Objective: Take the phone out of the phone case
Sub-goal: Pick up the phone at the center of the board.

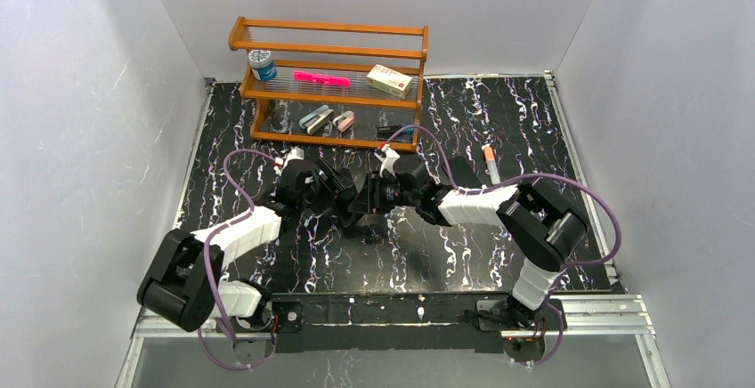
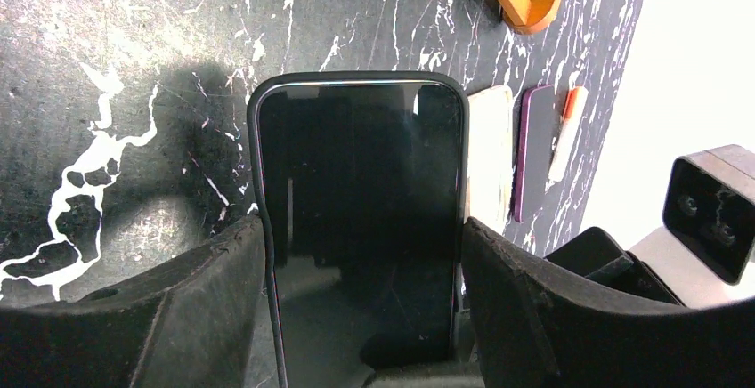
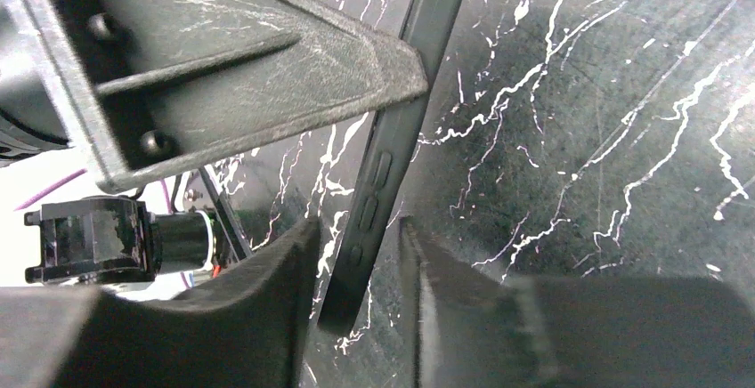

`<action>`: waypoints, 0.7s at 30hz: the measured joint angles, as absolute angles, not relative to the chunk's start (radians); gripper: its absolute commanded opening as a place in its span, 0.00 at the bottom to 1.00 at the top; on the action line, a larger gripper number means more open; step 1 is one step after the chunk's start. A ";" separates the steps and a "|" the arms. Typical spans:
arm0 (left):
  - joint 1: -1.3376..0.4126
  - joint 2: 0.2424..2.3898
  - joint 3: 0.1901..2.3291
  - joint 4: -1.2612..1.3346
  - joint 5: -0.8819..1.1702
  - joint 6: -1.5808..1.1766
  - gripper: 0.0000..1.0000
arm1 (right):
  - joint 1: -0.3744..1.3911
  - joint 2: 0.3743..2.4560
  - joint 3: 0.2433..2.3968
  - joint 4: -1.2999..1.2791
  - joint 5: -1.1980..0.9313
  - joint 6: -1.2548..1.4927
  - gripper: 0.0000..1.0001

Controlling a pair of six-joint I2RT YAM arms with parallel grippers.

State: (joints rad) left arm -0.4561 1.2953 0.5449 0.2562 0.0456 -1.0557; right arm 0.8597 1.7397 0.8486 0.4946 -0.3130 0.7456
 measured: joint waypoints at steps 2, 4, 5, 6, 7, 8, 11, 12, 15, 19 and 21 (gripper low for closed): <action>-0.460 1.287 0.543 0.262 0.046 -1.055 0.01 | 0.860 1.744 0.851 0.497 -0.318 0.749 0.18; -0.459 1.267 0.535 0.262 0.045 -1.054 0.09 | 0.852 1.745 0.851 0.486 -0.308 0.749 0.06; -0.460 1.258 0.534 0.261 0.041 -1.049 0.14 | 0.849 1.745 0.851 0.483 -0.312 0.746 0.01; -0.460 1.252 0.534 0.260 0.039 -1.044 0.22 | 0.849 1.744 0.851 0.490 -0.315 0.742 0.01; -0.460 1.243 0.534 0.254 0.036 -1.037 0.29 | 0.849 1.744 0.851 0.494 -0.316 0.739 0.01; -0.460 1.231 0.534 0.246 0.032 -1.029 0.37 | 0.847 1.743 0.851 0.498 -0.322 0.737 0.01; -0.460 1.189 0.534 0.223 0.026 -1.007 0.63 | 0.837 1.732 0.846 0.515 -0.349 0.737 0.01; -0.460 1.178 0.534 0.220 0.026 -1.001 0.70 | 0.831 1.724 0.838 0.528 -0.361 0.736 0.01; -0.464 1.140 0.535 0.220 0.033 -0.973 0.81 | 0.808 1.690 0.808 0.556 -0.399 0.741 0.01; -0.465 1.079 0.536 0.237 0.038 -0.920 0.89 | 0.727 1.640 0.756 0.558 -0.466 0.775 0.01; -0.464 1.057 0.536 0.255 0.048 -0.906 0.92 | 0.685 1.614 0.726 0.562 -0.498 0.788 0.01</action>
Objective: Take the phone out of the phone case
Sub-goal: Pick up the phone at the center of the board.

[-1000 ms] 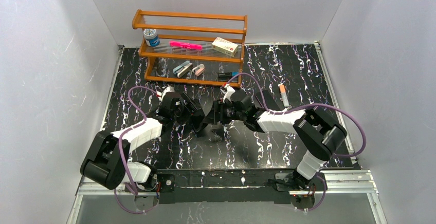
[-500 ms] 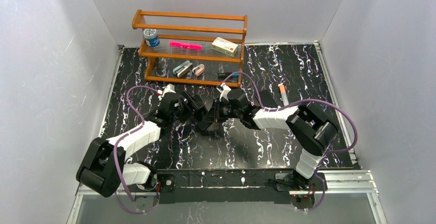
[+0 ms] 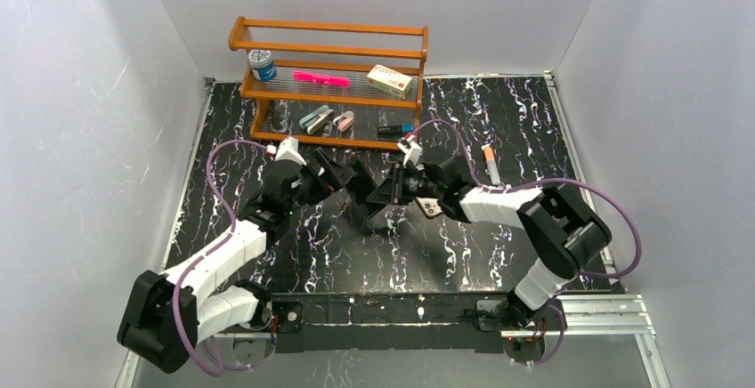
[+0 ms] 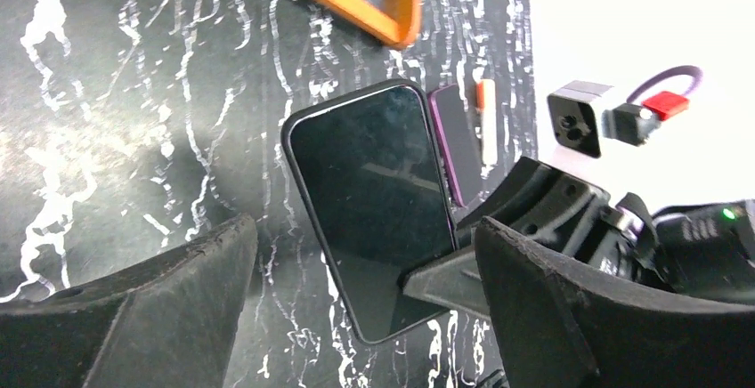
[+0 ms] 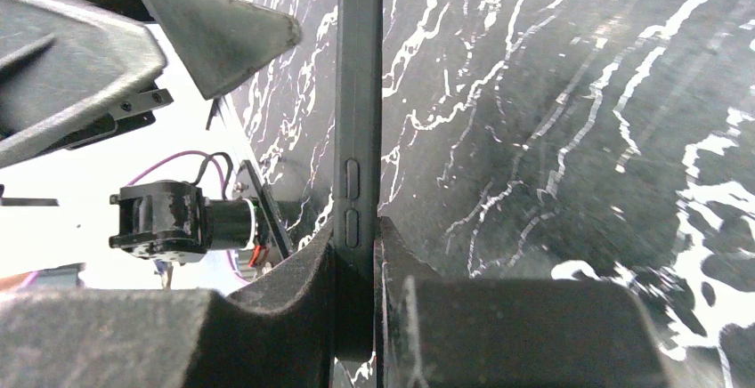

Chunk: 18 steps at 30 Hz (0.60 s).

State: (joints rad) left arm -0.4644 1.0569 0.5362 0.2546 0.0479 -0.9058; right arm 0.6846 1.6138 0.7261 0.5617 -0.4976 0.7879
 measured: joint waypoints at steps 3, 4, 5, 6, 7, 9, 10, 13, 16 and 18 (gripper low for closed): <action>-0.464 1.047 0.536 0.301 0.091 -0.895 0.94 | 0.619 1.562 0.677 0.579 -0.551 0.809 0.01; -0.464 1.047 0.535 0.321 0.107 -0.896 0.94 | 0.599 1.543 0.664 0.581 -0.567 0.814 0.01; -0.464 1.048 0.534 0.342 0.124 -0.897 0.95 | 0.582 1.523 0.655 0.587 -0.585 0.817 0.01; -0.464 1.048 0.531 0.376 0.152 -0.899 0.95 | 0.568 1.506 0.649 0.592 -0.602 0.821 0.01; -0.464 1.048 0.530 0.390 0.163 -0.901 0.95 | 0.557 1.489 0.645 0.604 -0.618 0.826 0.01; -0.464 1.050 0.527 0.434 0.197 -0.907 0.95 | 0.543 1.461 0.644 0.623 -0.649 0.835 0.01; -0.464 1.051 0.524 0.458 0.213 -0.911 0.95 | 0.538 1.448 0.644 0.639 -0.665 0.840 0.01; -0.464 1.051 0.516 0.511 0.253 -0.929 0.95 | 0.523 1.418 0.642 0.697 -0.715 0.870 0.01; -0.464 1.051 0.513 0.555 0.288 -0.946 0.94 | 0.517 1.401 0.640 0.749 -0.754 0.904 0.01; -0.464 1.052 0.512 0.585 0.309 -0.960 0.94 | 0.516 1.399 0.640 0.787 -0.783 0.931 0.01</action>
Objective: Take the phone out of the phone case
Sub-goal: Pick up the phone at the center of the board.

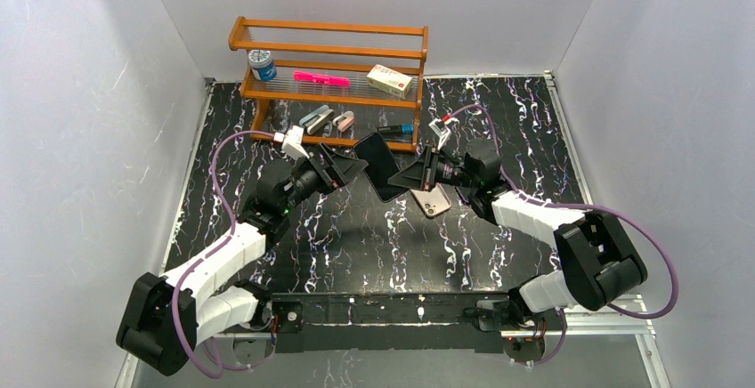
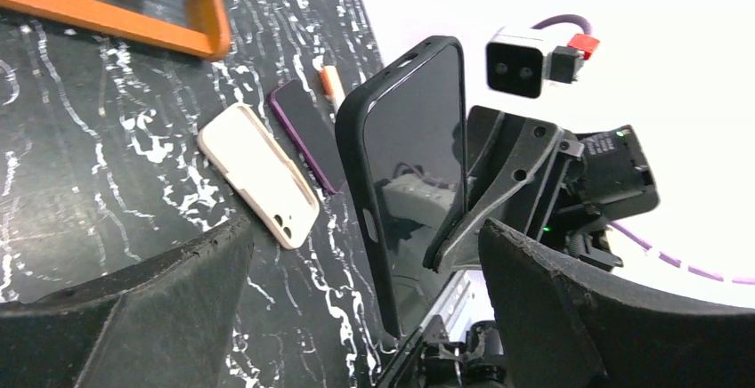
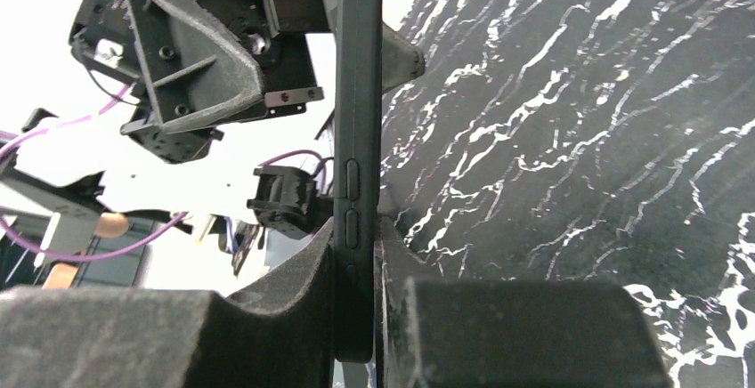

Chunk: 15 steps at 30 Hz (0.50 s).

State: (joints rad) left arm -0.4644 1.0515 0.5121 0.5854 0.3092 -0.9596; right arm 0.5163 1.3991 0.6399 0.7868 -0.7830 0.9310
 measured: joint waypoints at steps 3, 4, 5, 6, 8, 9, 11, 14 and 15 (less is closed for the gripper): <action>-0.464 1.055 0.509 0.638 0.344 -0.979 0.93 | 0.516 1.399 0.640 0.817 -0.810 0.958 0.01; -0.464 1.057 0.508 0.654 0.354 -0.982 0.93 | 0.516 1.399 0.640 0.828 -0.818 0.968 0.01; -0.464 1.060 0.507 0.670 0.366 -0.989 0.92 | 0.516 1.399 0.640 0.838 -0.823 0.974 0.01; -0.464 1.064 0.506 0.687 0.377 -0.995 0.92 | 0.516 1.399 0.640 0.847 -0.830 0.982 0.01; -0.465 1.074 0.505 0.718 0.402 -1.006 0.91 | 0.516 1.399 0.640 0.871 -0.842 1.002 0.01; -0.465 1.081 0.505 0.731 0.410 -1.011 0.90 | 0.516 1.399 0.640 0.888 -0.849 1.016 0.01; -0.469 1.097 0.505 0.760 0.430 -1.024 0.87 | 0.516 1.399 0.640 0.926 -0.863 1.042 0.01; -0.478 1.119 0.505 0.797 0.452 -1.040 0.77 | 0.516 1.401 0.640 0.983 -0.884 1.078 0.01; -0.481 1.124 0.505 0.805 0.455 -1.044 0.71 | 0.517 1.404 0.640 1.005 -0.892 1.092 0.01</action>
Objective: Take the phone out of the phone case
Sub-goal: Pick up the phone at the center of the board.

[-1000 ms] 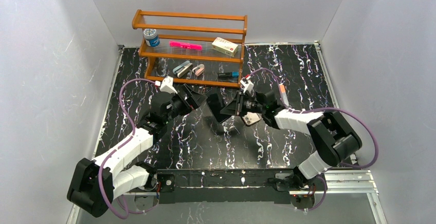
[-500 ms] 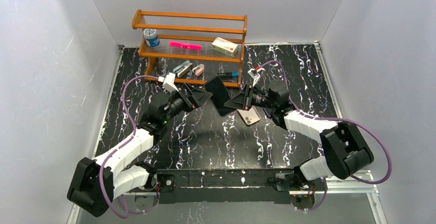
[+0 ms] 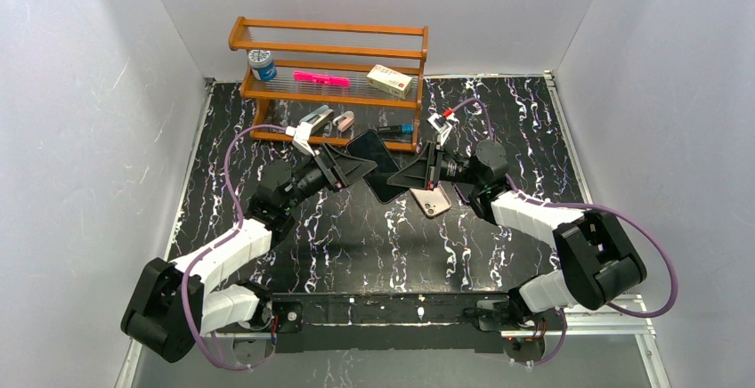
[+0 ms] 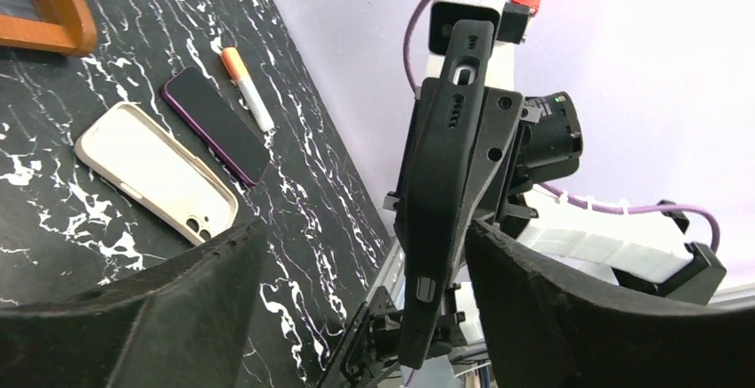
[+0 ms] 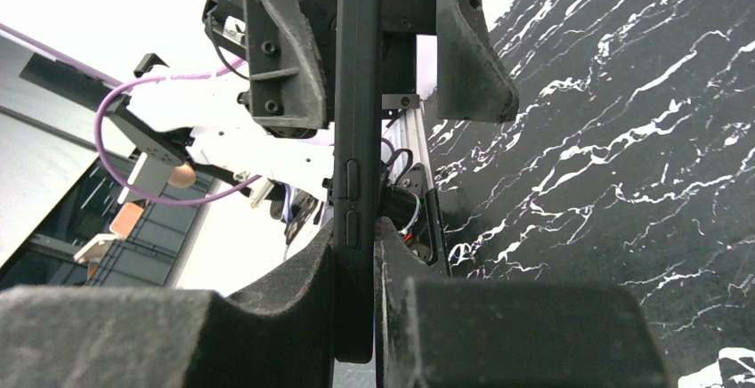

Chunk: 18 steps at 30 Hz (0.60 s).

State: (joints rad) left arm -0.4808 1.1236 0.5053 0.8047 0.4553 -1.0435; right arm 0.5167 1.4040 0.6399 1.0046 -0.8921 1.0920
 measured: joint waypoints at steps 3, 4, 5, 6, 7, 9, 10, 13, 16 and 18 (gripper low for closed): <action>-0.488 1.127 0.505 0.828 0.465 -1.055 0.55 | 0.517 1.418 0.640 1.055 -0.910 1.124 0.01; -0.491 1.127 0.505 0.837 0.469 -1.058 0.50 | 0.517 1.423 0.640 1.064 -0.915 1.128 0.01; -0.493 1.127 0.505 0.845 0.473 -1.060 0.46 | 0.519 1.430 0.640 1.076 -0.922 1.133 0.01; -0.495 1.127 0.505 0.852 0.478 -1.062 0.41 | 0.521 1.438 0.640 1.082 -0.926 1.139 0.01; -0.497 1.127 0.505 0.858 0.481 -1.064 0.37 | 0.522 1.447 0.640 1.087 -0.931 1.144 0.01; -0.501 1.127 0.505 0.869 0.484 -1.065 0.30 | 0.526 1.460 0.640 1.092 -0.937 1.149 0.01; -0.502 1.127 0.505 0.873 0.486 -1.067 0.25 | 0.528 1.467 0.640 1.097 -0.942 1.152 0.01; -0.506 1.129 0.505 0.878 0.488 -1.070 0.07 | 0.533 1.479 0.641 1.110 -0.950 1.157 0.01; -0.506 1.129 0.507 0.905 0.500 -1.086 0.00 | 0.533 1.480 0.642 1.124 -0.957 1.165 0.05; -0.507 1.126 0.507 0.915 0.498 -1.086 0.00 | 0.533 1.480 0.644 1.135 -0.957 1.169 0.13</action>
State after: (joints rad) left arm -0.5068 1.1255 0.5072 0.9146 0.4980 -1.0863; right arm 0.5331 1.4803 0.6441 1.1347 -0.9569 1.1694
